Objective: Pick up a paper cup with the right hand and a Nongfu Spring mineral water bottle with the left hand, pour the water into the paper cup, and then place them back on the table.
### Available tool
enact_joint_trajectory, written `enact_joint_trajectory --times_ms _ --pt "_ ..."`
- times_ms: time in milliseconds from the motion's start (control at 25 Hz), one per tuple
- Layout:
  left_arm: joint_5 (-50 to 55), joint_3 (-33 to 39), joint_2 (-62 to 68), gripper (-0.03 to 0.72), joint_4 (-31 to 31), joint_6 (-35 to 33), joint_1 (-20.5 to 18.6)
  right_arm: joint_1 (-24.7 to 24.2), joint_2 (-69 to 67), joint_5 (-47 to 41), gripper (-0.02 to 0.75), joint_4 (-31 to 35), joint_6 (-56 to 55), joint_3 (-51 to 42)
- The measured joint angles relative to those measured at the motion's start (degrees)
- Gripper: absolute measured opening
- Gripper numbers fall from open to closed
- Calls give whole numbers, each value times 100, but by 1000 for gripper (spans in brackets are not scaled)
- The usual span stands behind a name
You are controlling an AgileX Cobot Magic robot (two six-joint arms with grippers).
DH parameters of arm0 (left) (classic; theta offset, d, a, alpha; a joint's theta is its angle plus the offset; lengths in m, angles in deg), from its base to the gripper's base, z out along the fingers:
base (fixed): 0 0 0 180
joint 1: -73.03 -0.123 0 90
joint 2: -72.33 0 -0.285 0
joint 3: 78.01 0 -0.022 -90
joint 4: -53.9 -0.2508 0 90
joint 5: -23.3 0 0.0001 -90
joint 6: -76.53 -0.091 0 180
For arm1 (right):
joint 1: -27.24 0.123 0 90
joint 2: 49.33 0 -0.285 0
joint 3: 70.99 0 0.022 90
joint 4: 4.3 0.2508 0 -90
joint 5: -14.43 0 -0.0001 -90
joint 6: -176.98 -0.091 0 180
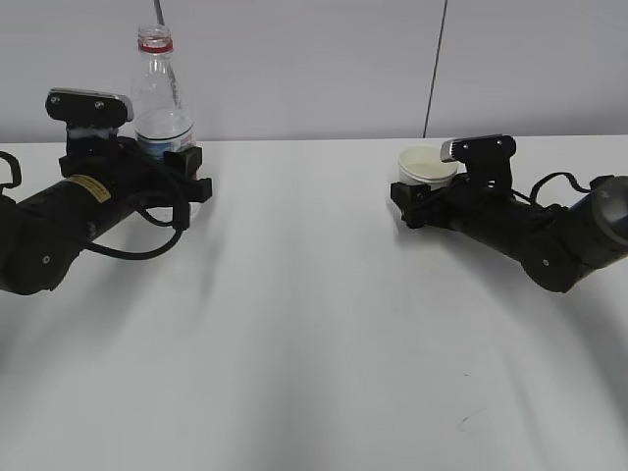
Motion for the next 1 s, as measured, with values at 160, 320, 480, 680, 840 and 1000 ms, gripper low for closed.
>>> enact_joint_trajectory --times_ms 160,320,480,680,840,1000 --pt "0 0 0 387 -13 0 0 0 0 -11 659 -14 0 0" --pt "0 0 0 387 -15 0 0 0 0 -22 659 -87 0 0" --pt "0 0 0 387 -19 0 0 0 0 -147 656 -191 10 0" --pt "0 0 0 387 -19 0 0 0 0 -296 649 -212 10 -55" --pt "0 0 0 387 -19 0 0 0 141 -337 636 -220 10 -261" --pt "0 0 0 387 -19 0 0 0 275 -368 624 -226 10 -380"
